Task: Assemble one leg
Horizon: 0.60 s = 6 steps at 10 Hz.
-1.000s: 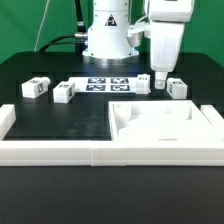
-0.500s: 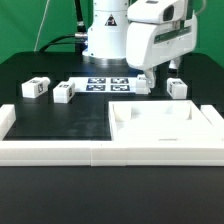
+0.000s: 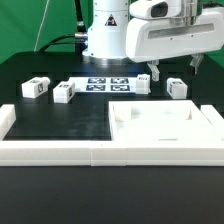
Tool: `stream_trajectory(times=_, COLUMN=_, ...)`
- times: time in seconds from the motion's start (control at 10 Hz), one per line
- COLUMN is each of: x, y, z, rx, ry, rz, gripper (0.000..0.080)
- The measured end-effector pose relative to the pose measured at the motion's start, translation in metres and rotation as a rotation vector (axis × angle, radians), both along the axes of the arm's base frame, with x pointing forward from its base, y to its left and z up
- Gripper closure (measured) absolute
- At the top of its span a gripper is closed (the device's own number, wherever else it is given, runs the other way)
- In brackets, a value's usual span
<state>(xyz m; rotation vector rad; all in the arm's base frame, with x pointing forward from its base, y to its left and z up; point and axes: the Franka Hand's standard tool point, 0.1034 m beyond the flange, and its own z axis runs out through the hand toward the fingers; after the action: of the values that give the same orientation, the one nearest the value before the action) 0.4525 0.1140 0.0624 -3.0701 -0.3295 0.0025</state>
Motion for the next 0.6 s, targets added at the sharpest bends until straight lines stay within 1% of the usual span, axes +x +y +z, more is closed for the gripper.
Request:
stream_trajectory(times=0.1, x=0.0, y=0.001, z=0.0, rx=0.004, ry=0.004, rz=-0.054, gripper=0.0151)
stream_trajectory(times=0.2, x=-0.002, y=0.004, z=-0.001, rx=0.012, ry=0.015, rz=-0.172, gripper=0.0151)
stream_trajectory(times=0.3, x=-0.012, y=0.012, z=-0.006, rx=0.021, ry=0.003, rz=-0.207, gripper=0.0151)
stream_trajectory(times=0.4, x=-0.031, y=0.021, z=-0.013, rx=0.017, ry=0.018, rz=-0.185, gripper=0.0151)
stream_trajectory(times=0.5, x=-0.042, y=0.022, z=-0.016, rx=0.006, ry=0.047, rz=-0.148, gripper=0.0151)
stream_trajectory(times=0.6, x=-0.038, y=0.021, z=-0.014, rx=0.009, ry=0.039, rz=-0.15, gripper=0.0151)
